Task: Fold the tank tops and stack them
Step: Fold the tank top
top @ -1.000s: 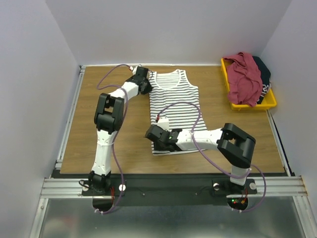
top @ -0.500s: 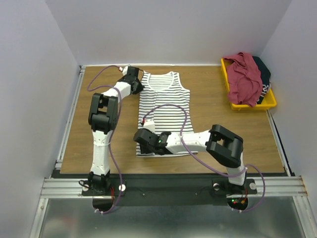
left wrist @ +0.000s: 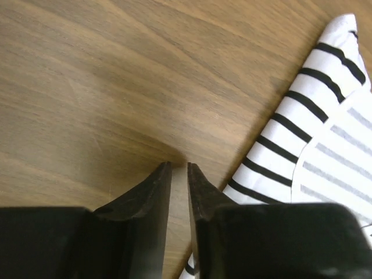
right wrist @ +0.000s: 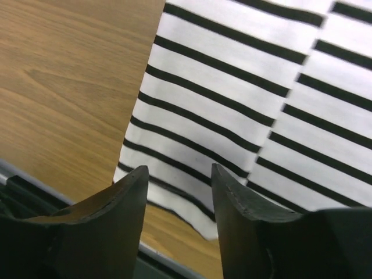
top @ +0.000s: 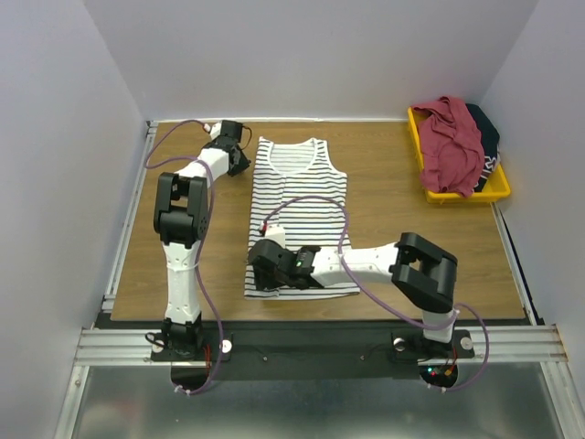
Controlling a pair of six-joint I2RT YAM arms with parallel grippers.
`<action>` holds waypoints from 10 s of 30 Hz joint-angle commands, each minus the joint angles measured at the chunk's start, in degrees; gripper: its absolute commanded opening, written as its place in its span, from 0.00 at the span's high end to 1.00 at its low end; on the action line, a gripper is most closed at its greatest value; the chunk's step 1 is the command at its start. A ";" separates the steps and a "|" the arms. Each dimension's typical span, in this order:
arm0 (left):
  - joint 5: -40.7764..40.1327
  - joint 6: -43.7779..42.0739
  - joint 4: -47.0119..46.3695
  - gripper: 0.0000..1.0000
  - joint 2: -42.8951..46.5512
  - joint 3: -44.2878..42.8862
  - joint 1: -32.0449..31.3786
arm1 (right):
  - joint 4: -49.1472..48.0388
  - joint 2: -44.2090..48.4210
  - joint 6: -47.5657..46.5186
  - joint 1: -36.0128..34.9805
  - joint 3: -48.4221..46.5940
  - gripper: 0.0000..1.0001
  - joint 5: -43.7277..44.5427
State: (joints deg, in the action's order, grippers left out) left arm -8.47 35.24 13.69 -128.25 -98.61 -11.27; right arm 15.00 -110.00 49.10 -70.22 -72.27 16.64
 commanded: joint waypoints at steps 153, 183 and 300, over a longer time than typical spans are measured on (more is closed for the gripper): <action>-10.87 12.83 -4.99 1.00 32.44 35.75 -66.87 | -2.70 -11.03 -19.04 57.47 -14.21 0.99 -13.39; -9.11 19.69 -8.34 1.00 48.96 56.15 -61.16 | -1.38 -10.68 -10.52 52.90 -21.94 0.99 -11.72; -13.24 28.12 -0.69 1.00 55.82 63.36 -59.49 | -1.21 -22.63 -8.58 42.97 -38.29 1.00 -10.40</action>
State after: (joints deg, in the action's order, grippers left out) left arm -20.08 61.30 11.81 -74.26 -36.62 -70.41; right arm 15.00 -131.26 40.51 -26.72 -108.05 5.61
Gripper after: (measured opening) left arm 0.100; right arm 0.012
